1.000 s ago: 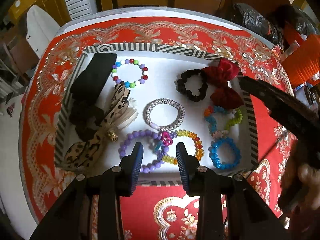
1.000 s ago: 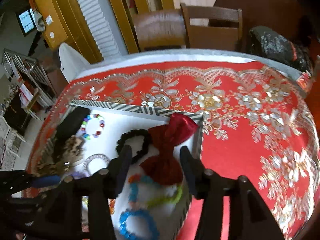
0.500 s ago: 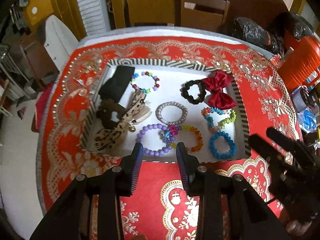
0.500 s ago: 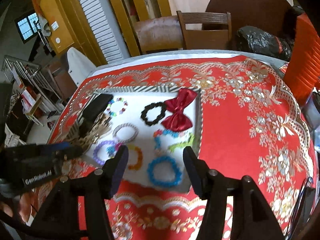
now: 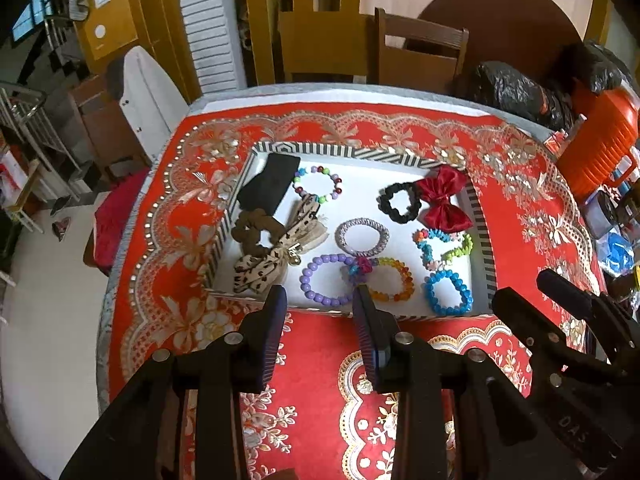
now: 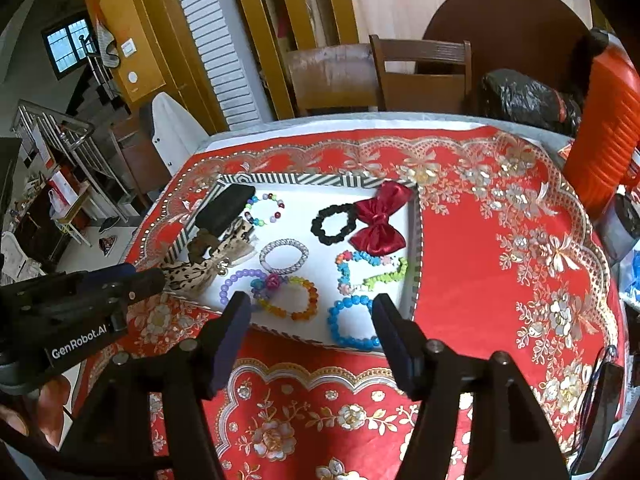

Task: Organize jewelry
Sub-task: 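Withdraw both grippers away from the filled tray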

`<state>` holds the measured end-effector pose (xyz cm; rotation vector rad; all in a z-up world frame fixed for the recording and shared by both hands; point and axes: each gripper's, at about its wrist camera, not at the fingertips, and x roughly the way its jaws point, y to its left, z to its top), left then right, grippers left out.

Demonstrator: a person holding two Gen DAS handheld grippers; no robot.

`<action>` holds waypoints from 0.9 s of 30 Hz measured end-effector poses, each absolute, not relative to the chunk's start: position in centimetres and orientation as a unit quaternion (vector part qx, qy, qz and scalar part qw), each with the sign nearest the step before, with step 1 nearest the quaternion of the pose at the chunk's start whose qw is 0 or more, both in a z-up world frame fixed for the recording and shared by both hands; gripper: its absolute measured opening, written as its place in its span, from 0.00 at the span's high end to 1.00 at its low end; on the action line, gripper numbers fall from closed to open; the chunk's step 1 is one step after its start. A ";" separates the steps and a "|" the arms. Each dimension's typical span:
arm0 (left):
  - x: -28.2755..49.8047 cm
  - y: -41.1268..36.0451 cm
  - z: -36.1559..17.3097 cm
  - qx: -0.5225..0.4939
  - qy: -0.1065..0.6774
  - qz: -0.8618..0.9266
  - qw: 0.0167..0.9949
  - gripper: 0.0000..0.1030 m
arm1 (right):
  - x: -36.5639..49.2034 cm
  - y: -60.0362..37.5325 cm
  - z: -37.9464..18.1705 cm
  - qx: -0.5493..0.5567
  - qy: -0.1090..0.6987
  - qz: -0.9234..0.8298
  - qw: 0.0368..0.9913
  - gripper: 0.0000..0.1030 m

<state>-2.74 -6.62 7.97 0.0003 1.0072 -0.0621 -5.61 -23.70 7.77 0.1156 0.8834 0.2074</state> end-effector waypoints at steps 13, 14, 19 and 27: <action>-3.1 -6.7 9.3 0.002 0.468 -0.026 0.883 0.86 | -6.2 -23.9 9.3 0.055 0.415 0.103 0.902 0.34; -3.1 -6.7 9.3 0.002 0.468 -0.025 0.883 0.86 | -6.2 -23.8 9.4 0.055 0.415 0.103 0.902 0.33; -3.1 -6.6 9.5 0.001 0.467 -0.024 0.884 0.86 | -6.3 -23.9 9.4 0.055 0.417 0.104 0.901 0.33; -3.1 -6.5 9.5 0.004 0.466 -0.024 0.885 0.86 | -6.2 -23.8 9.2 0.055 0.420 0.102 0.900 0.33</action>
